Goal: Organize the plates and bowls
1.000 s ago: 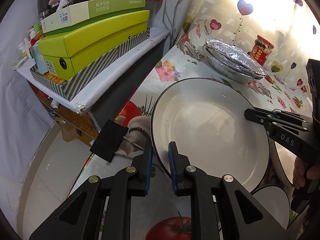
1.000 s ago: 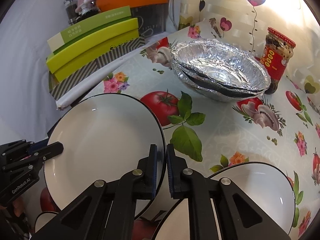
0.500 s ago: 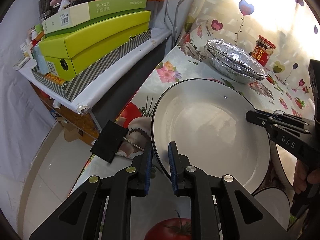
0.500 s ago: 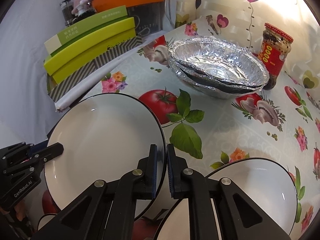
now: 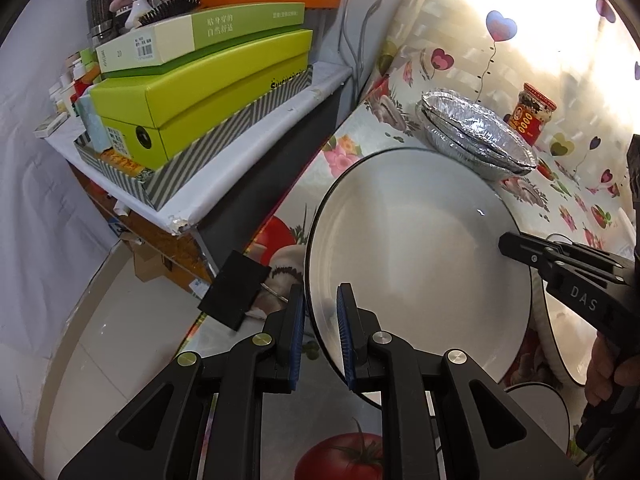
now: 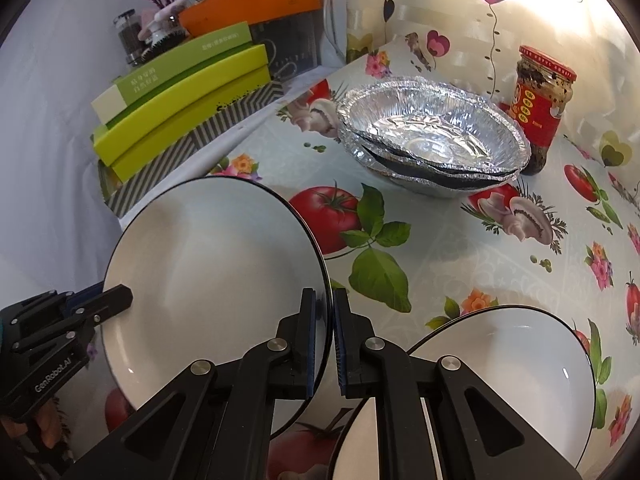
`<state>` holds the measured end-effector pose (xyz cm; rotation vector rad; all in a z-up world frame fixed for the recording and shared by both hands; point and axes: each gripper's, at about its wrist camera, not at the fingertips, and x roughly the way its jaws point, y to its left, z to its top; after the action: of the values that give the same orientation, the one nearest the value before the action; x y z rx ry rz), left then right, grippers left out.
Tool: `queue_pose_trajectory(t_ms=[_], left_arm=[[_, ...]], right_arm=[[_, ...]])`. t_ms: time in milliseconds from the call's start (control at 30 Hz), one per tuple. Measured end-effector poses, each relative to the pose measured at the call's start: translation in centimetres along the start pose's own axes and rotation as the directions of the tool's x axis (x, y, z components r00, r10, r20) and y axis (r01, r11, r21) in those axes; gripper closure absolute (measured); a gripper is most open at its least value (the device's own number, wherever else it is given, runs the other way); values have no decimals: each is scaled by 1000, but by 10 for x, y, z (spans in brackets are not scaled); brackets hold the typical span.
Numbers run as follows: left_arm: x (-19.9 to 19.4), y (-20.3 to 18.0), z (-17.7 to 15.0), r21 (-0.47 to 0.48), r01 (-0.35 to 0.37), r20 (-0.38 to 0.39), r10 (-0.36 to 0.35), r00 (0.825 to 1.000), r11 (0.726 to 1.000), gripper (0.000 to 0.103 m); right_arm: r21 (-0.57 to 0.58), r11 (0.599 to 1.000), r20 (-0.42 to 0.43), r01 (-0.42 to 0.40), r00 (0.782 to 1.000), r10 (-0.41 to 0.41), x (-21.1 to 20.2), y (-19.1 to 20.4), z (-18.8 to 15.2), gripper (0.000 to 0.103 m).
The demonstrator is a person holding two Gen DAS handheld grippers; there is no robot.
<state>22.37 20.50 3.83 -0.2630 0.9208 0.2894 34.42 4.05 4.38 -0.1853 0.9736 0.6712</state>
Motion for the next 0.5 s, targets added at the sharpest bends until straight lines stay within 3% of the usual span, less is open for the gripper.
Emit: queue_pose_trajectory(t_ms=[500], left_arm=[[-18,-3,7,-5,-1,22,1,1000,1000,86]], right_arm=[[38,999,39,-18,999,16,-22,1,4,94]])
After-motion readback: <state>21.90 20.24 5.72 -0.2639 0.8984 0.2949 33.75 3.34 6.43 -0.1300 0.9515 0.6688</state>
